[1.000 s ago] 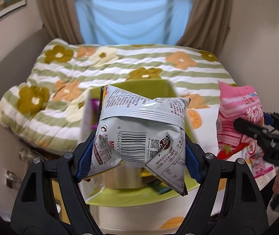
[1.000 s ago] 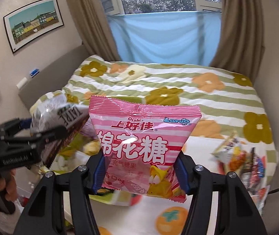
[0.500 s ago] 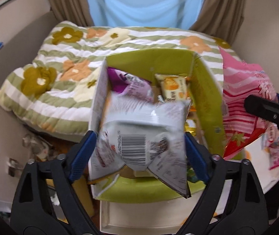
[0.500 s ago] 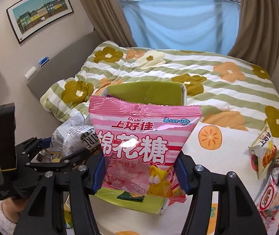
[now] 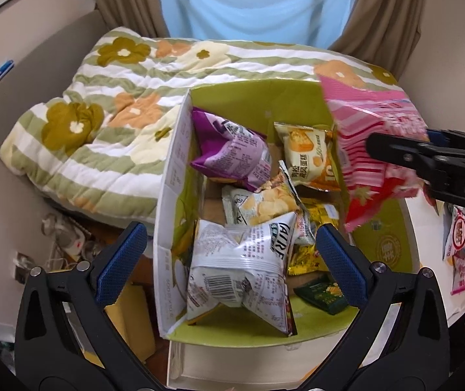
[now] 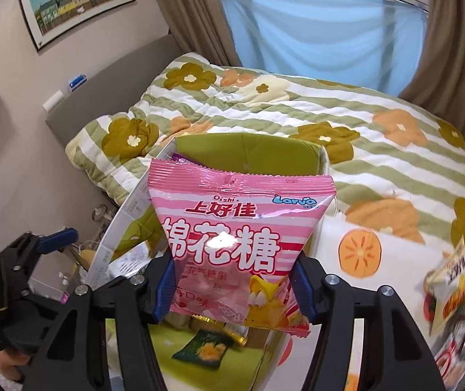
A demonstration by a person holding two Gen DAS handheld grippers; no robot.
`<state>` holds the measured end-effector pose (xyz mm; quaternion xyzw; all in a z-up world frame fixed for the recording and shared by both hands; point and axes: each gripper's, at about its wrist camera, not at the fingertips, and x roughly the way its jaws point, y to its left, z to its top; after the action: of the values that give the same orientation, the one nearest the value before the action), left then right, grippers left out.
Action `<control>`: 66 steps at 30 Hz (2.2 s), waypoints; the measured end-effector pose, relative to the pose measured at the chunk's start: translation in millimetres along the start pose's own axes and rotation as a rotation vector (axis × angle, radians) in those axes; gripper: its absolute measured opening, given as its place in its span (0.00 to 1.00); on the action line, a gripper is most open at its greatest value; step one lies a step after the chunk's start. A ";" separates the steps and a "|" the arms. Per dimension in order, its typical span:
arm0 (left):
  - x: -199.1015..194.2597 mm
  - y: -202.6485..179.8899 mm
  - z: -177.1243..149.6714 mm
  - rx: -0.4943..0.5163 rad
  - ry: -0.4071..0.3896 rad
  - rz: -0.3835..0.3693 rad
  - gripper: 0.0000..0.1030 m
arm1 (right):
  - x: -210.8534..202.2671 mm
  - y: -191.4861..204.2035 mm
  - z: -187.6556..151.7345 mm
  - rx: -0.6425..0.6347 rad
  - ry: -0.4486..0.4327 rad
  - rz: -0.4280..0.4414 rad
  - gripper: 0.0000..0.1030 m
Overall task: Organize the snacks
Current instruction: 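Carry both bags over the box and release them inside, then grasp the shrimp flake bag with the left tool while the right tool grasps the pink-white bag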
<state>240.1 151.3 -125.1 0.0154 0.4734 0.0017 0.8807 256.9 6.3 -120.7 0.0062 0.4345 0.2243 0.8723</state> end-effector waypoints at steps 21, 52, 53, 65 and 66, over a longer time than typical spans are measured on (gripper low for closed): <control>-0.1 10.0 -10.4 -0.034 0.022 -0.025 1.00 | 47.1 -4.6 12.1 -0.027 0.120 -0.015 1.00; -82.3 -156.9 -27.1 0.307 -0.136 -0.354 1.00 | -176.3 -73.4 -124.3 0.250 -0.144 -0.443 1.00; -84.9 -168.2 -28.3 0.328 -0.148 -0.374 1.00 | -184.7 -81.1 -134.5 0.268 -0.143 -0.470 1.00; -75.2 -328.0 -42.4 0.622 -0.168 -0.484 1.00 | -234.0 -167.6 -226.0 0.424 -0.100 -0.562 1.00; -72.4 -338.8 -44.9 0.651 -0.165 -0.489 1.00 | -234.2 -174.4 -233.7 0.439 -0.090 -0.558 1.00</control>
<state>158.7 -187.5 -99.3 0.1800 0.3667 -0.3587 0.8394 24.2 -286.5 -125.2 0.0846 0.4185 -0.1216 0.8960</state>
